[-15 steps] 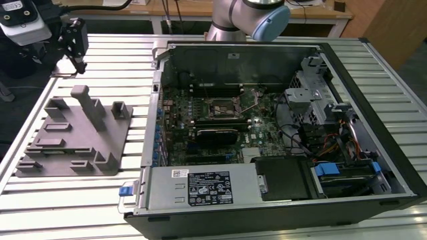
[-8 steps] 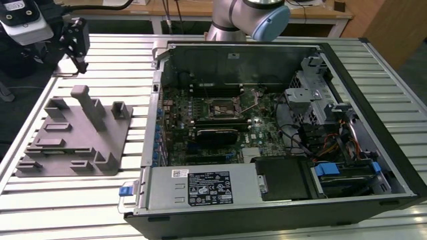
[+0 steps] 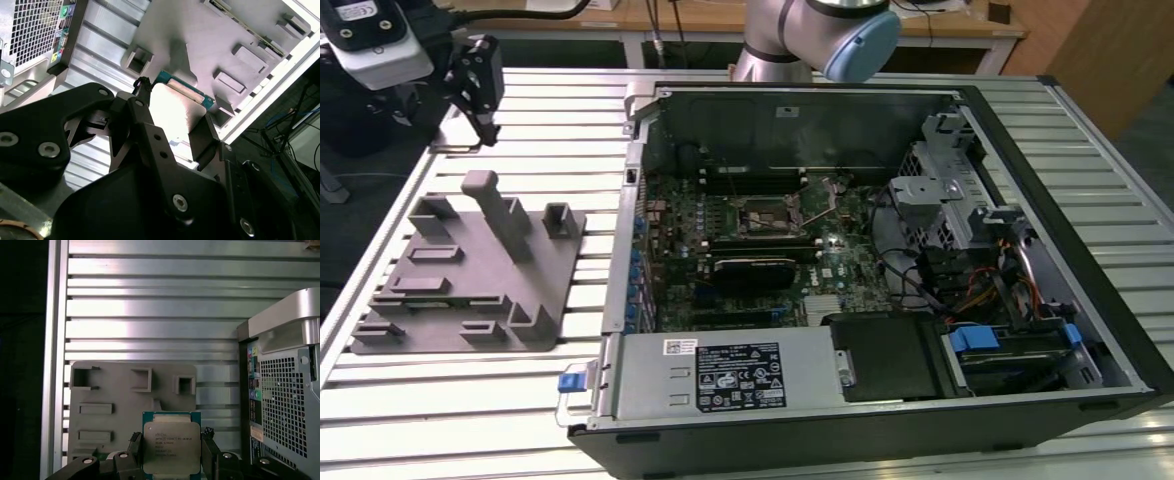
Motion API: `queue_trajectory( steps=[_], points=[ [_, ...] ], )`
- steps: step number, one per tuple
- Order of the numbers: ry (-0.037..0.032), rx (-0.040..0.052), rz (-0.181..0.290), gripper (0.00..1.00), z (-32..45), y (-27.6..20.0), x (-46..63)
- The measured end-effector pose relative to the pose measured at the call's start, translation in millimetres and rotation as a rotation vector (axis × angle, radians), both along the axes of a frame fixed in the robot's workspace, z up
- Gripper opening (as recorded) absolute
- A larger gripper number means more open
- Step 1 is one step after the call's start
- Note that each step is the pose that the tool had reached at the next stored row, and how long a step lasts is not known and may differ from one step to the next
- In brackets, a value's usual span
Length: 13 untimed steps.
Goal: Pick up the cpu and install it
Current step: 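Pick up the cpu and move it towards the insertion slot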
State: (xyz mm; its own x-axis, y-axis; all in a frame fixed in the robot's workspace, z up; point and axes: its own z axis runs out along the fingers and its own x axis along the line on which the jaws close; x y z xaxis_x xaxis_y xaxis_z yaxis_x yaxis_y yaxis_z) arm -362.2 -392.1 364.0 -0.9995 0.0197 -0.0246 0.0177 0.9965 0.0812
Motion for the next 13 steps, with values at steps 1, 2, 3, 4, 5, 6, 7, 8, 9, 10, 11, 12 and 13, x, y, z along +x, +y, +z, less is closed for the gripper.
queue_trajectory(
  steps=[1,2,3,4,5,6,7,8,9,10,11,12,13],
  points=[
    [0.0001,-0.0001,0.000,0.55,0.0,0.2,0.8],
    [0.0001,0.0000,0.000,0.55,0.1,0.3,1.6],
    [0.0001,0.0000,0.000,0.55,0.0,0.5,2.6],
    [0.0001,0.0000,0.000,0.55,0.0,0.7,3.5],
    [0.0001,0.0000,0.000,0.55,0.0,0.8,4.6],
    [0.0001,0.0000,0.000,0.55,0.0,1.0,5.7],
    [0.0000,0.0000,0.000,0.55,0.0,1.2,6.8],
    [0.0002,-0.0001,0.000,0.55,0.1,1.4,8.1],
    [0.0001,0.0000,0.000,0.55,0.0,1.6,9.4],
    [0.0001,-0.0001,0.000,0.55,0.0,1.9,10.5],
    [0.0001,0.0000,0.000,0.55,0.0,2.1,11.7],
    [0.0001,0.0000,0.000,0.55,0.0,2.3,13.0],
    [0.0000,0.0000,0.000,0.55,0.0,2.5,14.2]
  ],
)
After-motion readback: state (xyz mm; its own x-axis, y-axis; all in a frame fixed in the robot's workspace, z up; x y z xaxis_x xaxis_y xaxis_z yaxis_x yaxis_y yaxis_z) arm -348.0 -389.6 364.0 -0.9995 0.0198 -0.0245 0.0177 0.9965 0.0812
